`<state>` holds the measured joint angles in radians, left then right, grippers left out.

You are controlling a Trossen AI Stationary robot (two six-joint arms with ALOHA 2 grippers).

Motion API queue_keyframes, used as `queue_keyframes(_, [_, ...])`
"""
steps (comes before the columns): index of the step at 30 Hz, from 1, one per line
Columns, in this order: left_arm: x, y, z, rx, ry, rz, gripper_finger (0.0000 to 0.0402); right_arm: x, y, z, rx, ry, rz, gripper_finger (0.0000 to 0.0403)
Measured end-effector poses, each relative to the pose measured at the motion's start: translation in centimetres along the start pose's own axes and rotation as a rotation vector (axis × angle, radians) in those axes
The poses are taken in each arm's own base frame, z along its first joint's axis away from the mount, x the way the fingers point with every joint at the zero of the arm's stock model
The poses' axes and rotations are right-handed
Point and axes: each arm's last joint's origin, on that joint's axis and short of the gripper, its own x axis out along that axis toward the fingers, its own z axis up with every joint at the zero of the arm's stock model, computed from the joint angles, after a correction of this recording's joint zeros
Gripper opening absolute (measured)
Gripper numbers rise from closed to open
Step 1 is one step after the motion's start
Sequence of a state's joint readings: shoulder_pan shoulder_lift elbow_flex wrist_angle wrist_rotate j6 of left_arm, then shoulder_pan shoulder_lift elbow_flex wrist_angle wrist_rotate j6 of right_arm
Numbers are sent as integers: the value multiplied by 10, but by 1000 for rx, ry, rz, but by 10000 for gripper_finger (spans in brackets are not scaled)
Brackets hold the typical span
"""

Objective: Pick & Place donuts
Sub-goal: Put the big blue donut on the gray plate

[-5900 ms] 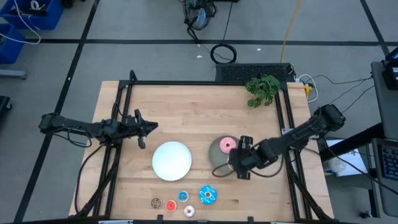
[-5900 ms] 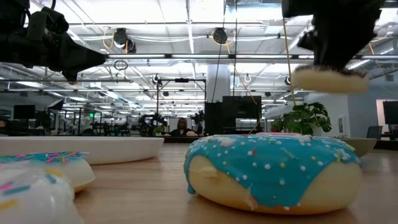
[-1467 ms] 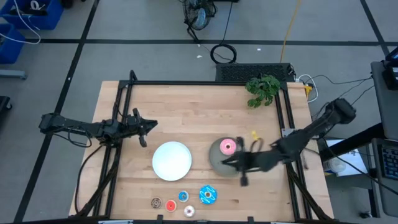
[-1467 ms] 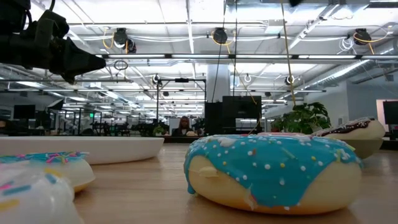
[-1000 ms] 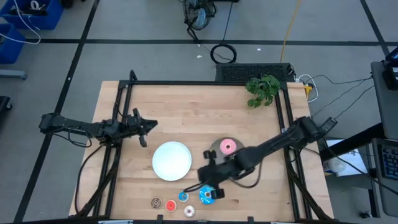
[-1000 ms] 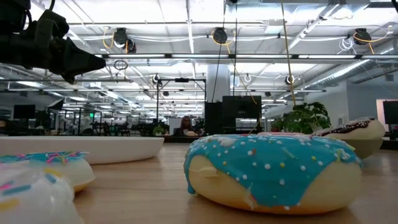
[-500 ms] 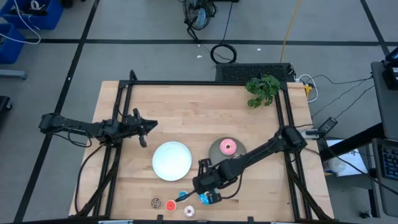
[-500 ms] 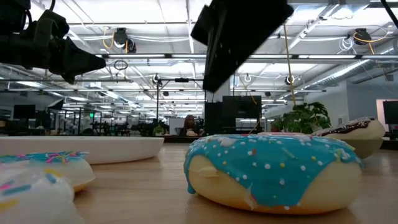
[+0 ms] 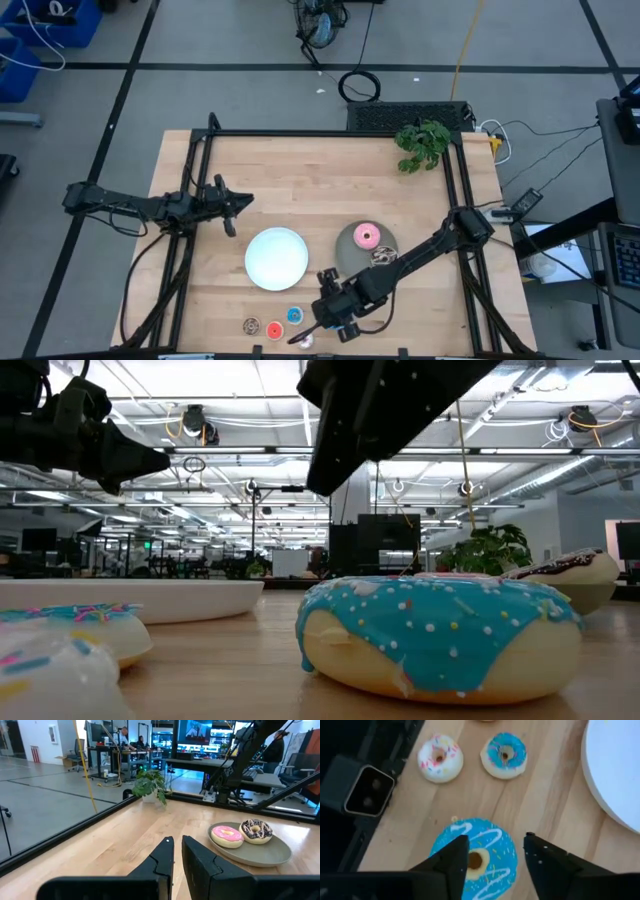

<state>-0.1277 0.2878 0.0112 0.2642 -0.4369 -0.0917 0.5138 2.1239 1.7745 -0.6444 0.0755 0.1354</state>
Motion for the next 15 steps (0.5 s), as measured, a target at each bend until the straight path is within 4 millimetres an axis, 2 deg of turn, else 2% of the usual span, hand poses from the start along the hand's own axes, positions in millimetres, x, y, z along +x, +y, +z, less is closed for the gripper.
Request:
queue_keyframes(6, [0, 0, 0, 1, 1, 0, 42, 8, -1, -4, -49, -28, 1, 208])
queue_keyframes(10, [0, 0, 0, 5, 2, 0, 42, 17, -1, -14, -24, 3, 1, 210])
queue_keyframes(15, [0, 0, -1, 7, 6, 0, 42, 21, -2, -19, 8, 14, -6, 205])
